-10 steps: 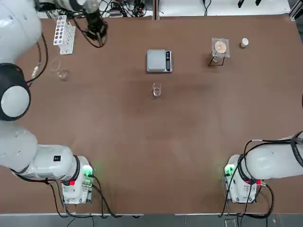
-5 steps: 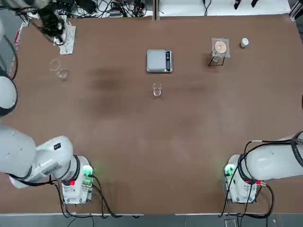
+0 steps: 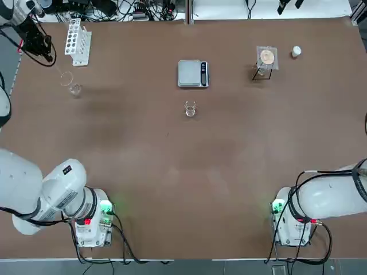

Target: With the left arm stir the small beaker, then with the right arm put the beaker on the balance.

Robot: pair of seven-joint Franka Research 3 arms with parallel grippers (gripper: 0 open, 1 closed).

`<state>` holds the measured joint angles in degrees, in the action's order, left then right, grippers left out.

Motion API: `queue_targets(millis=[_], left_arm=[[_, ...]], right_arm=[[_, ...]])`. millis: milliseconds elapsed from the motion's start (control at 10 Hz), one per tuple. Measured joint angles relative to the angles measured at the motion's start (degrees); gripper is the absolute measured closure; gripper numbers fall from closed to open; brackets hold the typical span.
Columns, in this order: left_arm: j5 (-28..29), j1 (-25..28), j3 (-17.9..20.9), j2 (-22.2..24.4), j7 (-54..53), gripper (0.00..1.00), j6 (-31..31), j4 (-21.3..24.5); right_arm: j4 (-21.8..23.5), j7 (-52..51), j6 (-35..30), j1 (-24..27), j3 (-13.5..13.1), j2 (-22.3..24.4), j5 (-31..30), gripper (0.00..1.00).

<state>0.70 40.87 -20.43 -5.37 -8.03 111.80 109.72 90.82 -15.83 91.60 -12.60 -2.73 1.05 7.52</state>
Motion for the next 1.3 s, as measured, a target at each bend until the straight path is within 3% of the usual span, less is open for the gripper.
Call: queue_targets(millis=[200, 600, 900, 1300], left_arm=[[0.0, 2.9, 0.1, -3.3, -4.2, 0.93, 3.5, -0.3], [0.0, 3.1, -0.2, -6.6, -4.6, 0.93, 6.7, -0.6], [0.1, 3.1, -0.2, -10.1, -4.7, 0.93, 9.2, -0.5], [0.5, 4.6, 0.0, -14.5, -7.5, 0.93, 12.2, -0.6]], right_arm=[[1.9, -7.1, 4.4, -2.0, 0.0, -1.0, 2.7, 0.00], [8.3, -13.4, 20.4, -8.1, 0.2, -5.7, 8.7, 0.00], [15.4, -22.4, 31.1, -11.4, 0.2, -6.1, 18.6, 0.00], [25.3, -45.6, 47.4, -14.6, 0.2, -6.0, 35.6, 0.00]])
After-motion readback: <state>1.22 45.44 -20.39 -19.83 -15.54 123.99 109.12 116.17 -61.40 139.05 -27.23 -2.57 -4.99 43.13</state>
